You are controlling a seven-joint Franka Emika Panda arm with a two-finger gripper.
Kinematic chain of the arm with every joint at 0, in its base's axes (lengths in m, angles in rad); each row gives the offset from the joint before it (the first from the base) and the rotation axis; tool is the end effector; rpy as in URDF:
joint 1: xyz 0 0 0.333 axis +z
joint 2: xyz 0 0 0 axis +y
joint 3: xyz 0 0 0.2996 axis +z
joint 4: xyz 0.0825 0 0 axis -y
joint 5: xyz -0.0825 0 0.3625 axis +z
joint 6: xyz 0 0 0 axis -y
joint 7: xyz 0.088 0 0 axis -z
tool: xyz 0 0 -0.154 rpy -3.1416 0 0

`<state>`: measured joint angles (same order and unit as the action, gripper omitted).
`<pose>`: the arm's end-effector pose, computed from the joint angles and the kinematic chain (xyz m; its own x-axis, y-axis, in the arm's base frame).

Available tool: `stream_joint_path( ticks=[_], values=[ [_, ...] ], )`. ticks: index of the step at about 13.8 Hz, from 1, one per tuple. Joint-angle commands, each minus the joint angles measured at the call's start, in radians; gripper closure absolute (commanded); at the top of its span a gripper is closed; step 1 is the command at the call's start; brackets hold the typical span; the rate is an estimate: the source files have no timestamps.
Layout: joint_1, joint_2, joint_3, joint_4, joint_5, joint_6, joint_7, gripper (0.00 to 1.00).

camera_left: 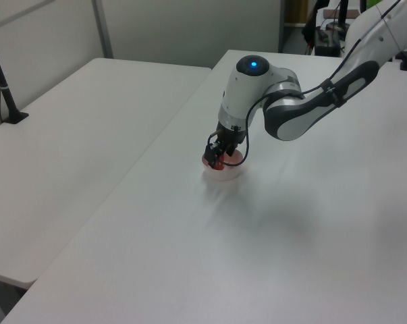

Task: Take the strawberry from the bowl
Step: 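Close the gripper on the strawberry and lift it from the bowl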

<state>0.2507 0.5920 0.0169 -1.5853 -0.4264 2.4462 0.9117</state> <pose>0.6864 0.1733 0.2739 0.8649 -0.3136 0.3918 -0.3547 -0.9343 0.0351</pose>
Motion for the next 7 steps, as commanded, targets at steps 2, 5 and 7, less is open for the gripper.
stream_joint_path(
  ticks=[2,5,7],
  values=[
    [-0.01,-0.012,0.0,-0.018,-0.02,-0.01,-0.005,0.2],
    [-0.022,-0.009,0.0,-0.015,-0.018,-0.003,0.036,0.2],
    [-0.022,-0.011,0.0,-0.015,-0.022,-0.001,0.081,0.21]
  ],
)
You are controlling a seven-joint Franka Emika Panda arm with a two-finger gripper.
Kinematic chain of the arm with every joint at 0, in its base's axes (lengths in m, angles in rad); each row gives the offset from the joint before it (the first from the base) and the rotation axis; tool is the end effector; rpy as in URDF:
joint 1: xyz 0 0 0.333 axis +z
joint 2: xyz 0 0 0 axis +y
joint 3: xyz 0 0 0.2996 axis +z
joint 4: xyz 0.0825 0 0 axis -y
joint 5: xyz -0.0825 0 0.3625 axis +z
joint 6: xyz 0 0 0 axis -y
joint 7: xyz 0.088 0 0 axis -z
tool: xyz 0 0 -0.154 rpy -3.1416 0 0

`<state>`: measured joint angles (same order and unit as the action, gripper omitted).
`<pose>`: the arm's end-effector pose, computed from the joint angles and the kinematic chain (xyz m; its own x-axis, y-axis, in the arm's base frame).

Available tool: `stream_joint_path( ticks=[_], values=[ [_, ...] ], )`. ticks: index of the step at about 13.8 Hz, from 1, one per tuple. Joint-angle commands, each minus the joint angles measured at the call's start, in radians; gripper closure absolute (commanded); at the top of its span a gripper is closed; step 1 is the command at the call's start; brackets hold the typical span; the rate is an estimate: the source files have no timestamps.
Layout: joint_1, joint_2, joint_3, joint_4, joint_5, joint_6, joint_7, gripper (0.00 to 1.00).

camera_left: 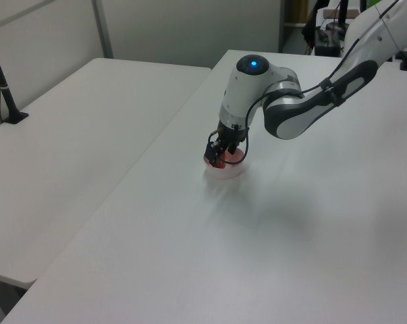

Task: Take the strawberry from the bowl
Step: 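Close the gripper on the strawberry and lift it from the bowl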

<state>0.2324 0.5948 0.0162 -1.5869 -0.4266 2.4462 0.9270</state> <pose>0.6890 0.1602 0.2711 0.8547 -0.3433 0.3893 -0.3851 -0.9223 0.0321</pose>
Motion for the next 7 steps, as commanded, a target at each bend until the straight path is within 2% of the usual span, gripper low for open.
stream_joint_path(
  ticks=[1,4,5,7],
  values=[
    [-0.004,-0.013,0.001,-0.012,-0.027,-0.001,0.085,0.24],
    [-0.004,-0.013,0.001,-0.013,-0.063,-0.001,0.15,0.55],
    [-0.005,-0.015,0.001,-0.013,-0.063,0.001,0.151,0.59],
    [-0.01,-0.023,0.002,-0.013,-0.061,0.001,0.151,0.73]
  ],
)
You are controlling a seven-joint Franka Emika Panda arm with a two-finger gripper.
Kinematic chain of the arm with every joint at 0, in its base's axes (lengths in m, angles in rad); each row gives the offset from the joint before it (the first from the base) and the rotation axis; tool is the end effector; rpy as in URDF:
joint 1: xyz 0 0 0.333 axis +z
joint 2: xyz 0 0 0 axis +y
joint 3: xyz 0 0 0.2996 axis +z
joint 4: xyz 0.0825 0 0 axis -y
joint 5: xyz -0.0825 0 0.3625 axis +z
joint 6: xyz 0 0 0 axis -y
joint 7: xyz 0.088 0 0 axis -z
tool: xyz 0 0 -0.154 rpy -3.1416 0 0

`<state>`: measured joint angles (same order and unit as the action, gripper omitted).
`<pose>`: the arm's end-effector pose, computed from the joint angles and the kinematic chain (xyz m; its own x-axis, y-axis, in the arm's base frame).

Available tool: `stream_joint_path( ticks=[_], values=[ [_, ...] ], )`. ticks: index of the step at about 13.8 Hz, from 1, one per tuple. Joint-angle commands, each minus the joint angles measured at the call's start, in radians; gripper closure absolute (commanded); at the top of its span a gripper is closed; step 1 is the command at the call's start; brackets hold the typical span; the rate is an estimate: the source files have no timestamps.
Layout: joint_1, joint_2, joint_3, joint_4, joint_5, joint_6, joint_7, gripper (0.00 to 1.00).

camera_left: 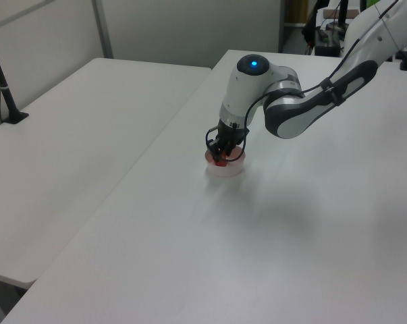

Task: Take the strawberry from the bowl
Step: 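Close the gripper on the strawberry and lift it from the bowl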

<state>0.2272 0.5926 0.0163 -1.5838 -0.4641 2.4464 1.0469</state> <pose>0.6913 0.1559 0.2746 0.8045 -0.4266 0.4132 -0.4701 -0.8826 0.0042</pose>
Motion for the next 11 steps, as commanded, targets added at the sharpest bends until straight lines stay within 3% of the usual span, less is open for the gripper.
stream_joint_path(
  ticks=[1,8,11],
  values=[
    [-0.006,-0.028,0.001,-0.018,-0.024,0.0,0.032,0.76],
    [-0.005,-0.089,0.002,-0.028,-0.022,-0.013,0.005,0.79],
    [-0.015,-0.177,0.022,-0.097,-0.021,-0.058,-0.065,0.79]
  ],
)
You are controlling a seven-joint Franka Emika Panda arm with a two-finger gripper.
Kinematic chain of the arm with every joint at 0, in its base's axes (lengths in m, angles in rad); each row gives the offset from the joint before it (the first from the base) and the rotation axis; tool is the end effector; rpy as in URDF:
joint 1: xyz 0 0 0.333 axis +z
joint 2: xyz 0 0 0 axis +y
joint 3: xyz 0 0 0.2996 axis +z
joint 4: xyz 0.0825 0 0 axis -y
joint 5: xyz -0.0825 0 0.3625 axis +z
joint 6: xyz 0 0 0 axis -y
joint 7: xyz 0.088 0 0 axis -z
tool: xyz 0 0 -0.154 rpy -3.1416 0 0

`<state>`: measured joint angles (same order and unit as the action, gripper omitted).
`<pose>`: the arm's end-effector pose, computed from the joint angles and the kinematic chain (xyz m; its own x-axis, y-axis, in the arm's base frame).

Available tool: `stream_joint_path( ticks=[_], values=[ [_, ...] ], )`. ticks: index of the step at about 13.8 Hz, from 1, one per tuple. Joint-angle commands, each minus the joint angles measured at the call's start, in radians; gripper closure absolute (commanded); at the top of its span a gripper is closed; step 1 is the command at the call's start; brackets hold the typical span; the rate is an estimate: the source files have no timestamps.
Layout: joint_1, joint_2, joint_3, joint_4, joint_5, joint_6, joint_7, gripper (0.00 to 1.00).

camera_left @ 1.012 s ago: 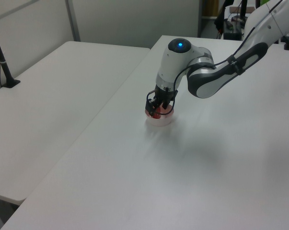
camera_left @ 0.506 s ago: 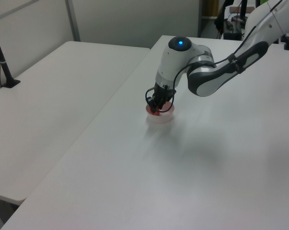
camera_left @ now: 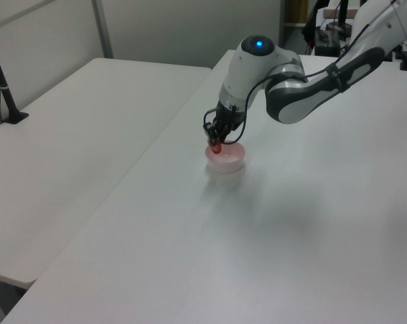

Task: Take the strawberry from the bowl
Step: 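Close the gripper on the strawberry and lift it from the bowl, then carry the strawberry away from the bowl and lower it to the table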

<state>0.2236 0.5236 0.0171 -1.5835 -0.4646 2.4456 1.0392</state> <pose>0.6940 0.1544 0.3236 0.7776 -0.4288 0.4598 -0.4656 -0.8842 -0.0372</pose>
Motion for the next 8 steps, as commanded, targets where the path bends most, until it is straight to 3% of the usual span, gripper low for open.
stream_joint_path(
  ticks=[1,3,5,8],
  values=[
    [-0.044,-0.147,0.047,-0.11,-0.01,-0.133,-0.143,0.79],
    [-0.108,-0.216,0.093,-0.118,0.032,-0.258,-0.298,0.79],
    [-0.144,-0.266,0.095,-0.121,0.096,-0.359,-0.491,0.79],
    [-0.255,-0.315,0.095,-0.122,0.173,-0.542,-0.914,0.79]
  ],
)
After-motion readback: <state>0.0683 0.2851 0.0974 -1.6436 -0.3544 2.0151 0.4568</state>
